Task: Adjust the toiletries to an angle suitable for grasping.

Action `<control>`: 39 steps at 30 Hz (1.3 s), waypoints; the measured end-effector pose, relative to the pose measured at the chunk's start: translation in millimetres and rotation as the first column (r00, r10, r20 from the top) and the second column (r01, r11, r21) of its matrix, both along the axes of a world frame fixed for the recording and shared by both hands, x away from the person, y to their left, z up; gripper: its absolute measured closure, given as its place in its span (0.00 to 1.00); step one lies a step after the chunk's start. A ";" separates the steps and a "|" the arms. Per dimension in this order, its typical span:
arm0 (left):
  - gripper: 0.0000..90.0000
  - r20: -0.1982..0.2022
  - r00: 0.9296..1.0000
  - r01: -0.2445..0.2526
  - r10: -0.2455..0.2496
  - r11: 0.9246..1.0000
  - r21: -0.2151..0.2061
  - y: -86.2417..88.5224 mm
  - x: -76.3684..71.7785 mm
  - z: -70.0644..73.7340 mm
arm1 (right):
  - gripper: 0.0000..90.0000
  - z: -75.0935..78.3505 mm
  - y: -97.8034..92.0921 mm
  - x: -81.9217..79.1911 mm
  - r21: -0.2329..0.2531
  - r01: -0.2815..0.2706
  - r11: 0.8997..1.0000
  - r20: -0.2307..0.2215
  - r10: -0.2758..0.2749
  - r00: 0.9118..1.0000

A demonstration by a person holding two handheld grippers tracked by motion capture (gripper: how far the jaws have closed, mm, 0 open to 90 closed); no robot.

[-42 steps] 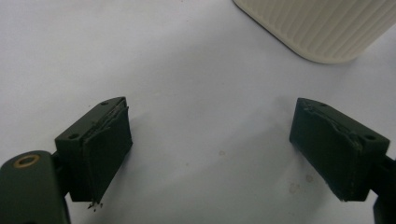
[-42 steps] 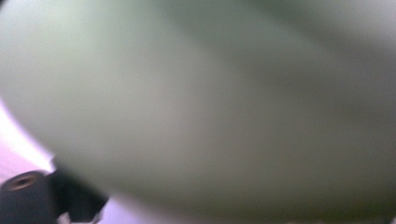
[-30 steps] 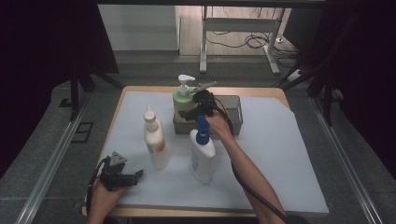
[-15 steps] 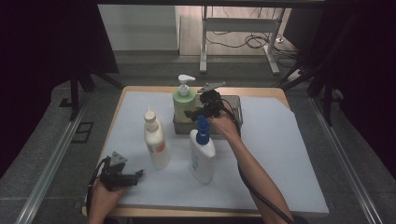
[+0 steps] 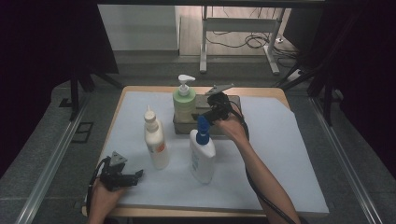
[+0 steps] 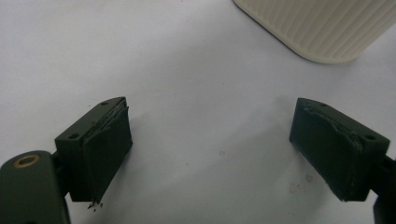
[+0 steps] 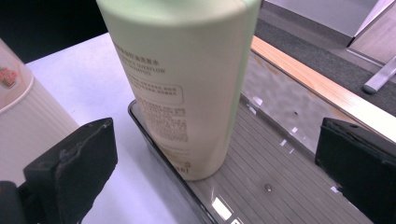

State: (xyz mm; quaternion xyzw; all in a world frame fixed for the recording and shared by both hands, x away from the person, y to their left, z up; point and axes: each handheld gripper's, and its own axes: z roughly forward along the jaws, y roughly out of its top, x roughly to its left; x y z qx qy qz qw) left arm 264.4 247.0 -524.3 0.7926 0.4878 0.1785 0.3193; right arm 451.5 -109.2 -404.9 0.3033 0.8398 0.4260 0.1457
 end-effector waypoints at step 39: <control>0.14 -0.003 1.000 0.000 0.000 1.000 0.001 0.0 0.2 0.2 | 0.00 15.6 -53.3 -48.8 -0.024 0.002 1.000 0.040 -0.001 0.999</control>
